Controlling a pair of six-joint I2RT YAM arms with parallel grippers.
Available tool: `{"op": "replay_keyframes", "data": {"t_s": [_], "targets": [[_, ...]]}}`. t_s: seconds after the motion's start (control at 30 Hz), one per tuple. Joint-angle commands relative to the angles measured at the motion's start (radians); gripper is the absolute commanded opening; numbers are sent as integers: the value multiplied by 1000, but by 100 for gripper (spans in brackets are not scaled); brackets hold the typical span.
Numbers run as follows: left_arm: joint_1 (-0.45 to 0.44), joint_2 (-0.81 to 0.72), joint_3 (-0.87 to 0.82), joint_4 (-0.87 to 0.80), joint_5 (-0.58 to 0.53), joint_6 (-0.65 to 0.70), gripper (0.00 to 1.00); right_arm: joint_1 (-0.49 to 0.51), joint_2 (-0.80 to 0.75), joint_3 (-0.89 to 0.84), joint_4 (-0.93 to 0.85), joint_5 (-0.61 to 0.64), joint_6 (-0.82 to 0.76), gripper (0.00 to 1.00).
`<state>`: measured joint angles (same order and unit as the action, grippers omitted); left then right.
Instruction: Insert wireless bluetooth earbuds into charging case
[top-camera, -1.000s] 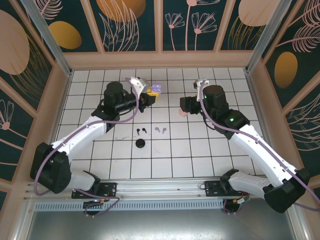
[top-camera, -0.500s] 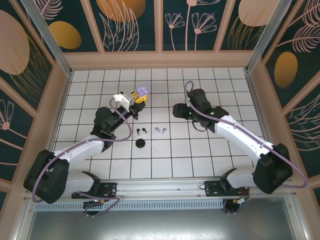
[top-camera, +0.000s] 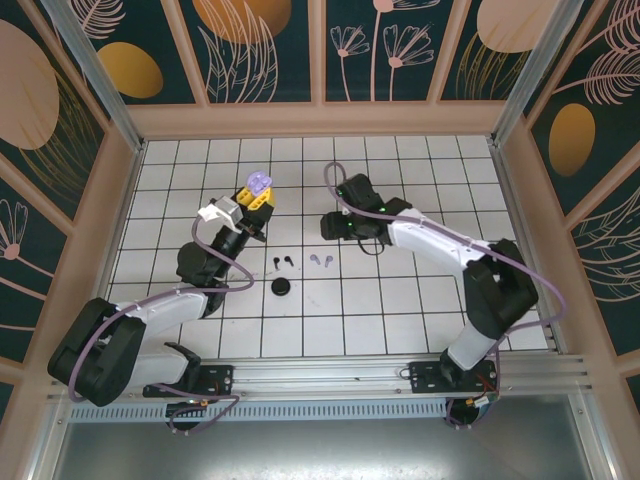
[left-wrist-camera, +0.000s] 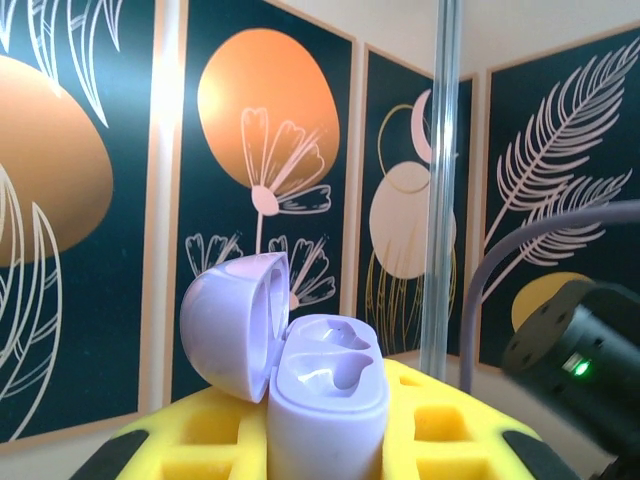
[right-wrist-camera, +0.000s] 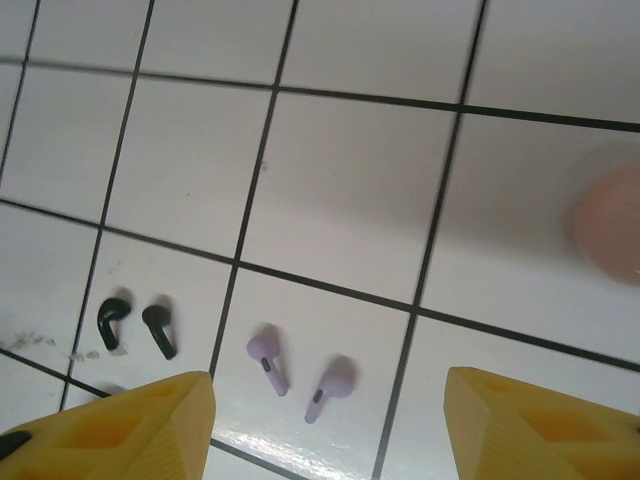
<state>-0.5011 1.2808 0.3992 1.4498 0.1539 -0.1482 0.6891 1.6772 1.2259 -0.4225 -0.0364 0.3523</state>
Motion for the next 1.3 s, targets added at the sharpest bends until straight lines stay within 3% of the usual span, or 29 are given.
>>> {"op": "replay_keyframes", "data": {"t_s": [0.0, 0.5, 1.27], "targets": [[4, -9, -11, 83, -20, -30, 0, 30, 77, 72, -93, -10, -100, 60], [4, -39, -18, 92, -36, -47, 0, 111, 296, 215, -168, 22, -215, 52], [3, -50, -25, 92, -38, -47, 0, 136, 413, 293, -208, -2, -253, 43]]}}
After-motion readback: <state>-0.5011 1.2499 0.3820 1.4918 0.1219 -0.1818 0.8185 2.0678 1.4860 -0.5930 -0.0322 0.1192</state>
